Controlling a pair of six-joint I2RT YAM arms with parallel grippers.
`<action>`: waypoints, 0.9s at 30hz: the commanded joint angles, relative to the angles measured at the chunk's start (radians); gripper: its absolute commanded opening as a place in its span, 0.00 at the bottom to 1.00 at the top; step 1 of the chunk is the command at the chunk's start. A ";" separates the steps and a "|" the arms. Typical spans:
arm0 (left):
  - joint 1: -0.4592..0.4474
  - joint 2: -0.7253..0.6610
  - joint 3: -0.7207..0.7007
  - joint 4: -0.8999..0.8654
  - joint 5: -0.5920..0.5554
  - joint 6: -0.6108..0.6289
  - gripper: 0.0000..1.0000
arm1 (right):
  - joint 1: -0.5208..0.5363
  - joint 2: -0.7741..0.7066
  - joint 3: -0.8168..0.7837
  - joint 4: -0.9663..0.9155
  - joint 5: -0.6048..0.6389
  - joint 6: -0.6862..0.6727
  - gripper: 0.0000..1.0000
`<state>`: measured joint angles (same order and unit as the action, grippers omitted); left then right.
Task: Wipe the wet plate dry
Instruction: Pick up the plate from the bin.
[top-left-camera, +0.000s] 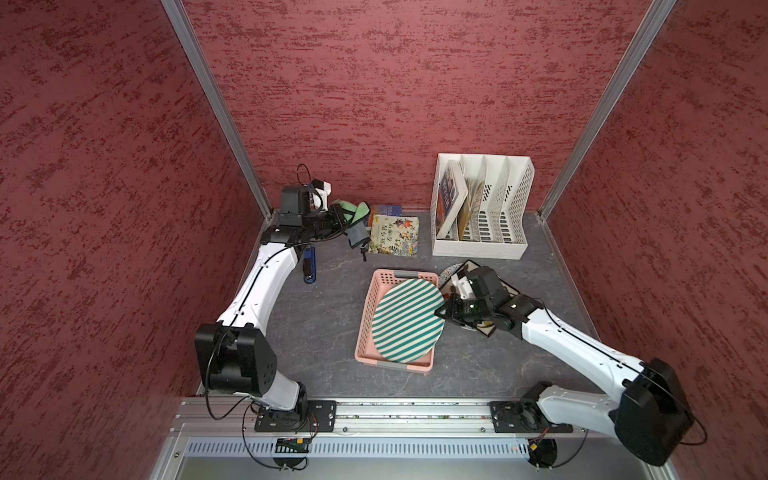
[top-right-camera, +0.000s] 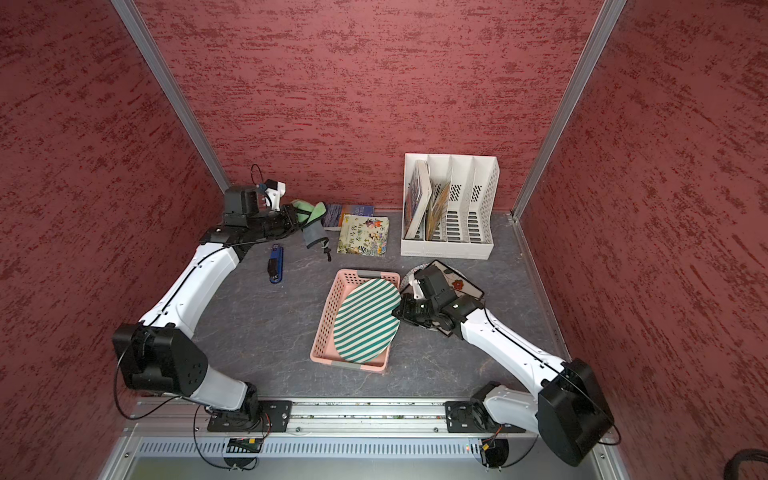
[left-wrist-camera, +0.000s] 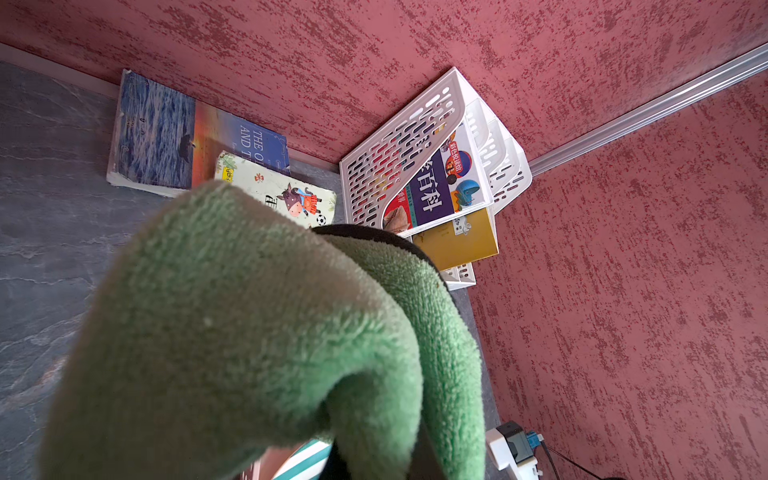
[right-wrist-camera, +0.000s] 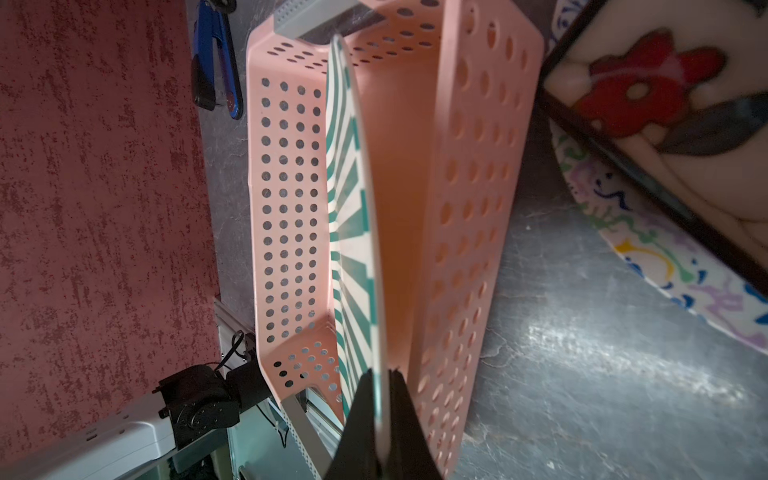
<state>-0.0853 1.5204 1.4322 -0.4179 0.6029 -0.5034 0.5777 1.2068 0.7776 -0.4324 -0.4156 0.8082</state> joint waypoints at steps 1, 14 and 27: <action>-0.002 0.000 0.003 0.034 0.014 -0.001 0.00 | 0.002 -0.004 -0.009 -0.060 0.056 -0.020 0.00; 0.001 -0.006 0.007 0.036 0.018 -0.004 0.00 | 0.019 0.115 0.142 0.078 -0.006 -0.010 0.13; 0.009 -0.040 0.096 -0.021 0.055 -0.007 0.00 | 0.019 0.083 0.311 0.085 0.120 -0.019 0.00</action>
<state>-0.0822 1.5204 1.4586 -0.4412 0.6216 -0.5091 0.5941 1.3666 1.0077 -0.3935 -0.3626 0.8047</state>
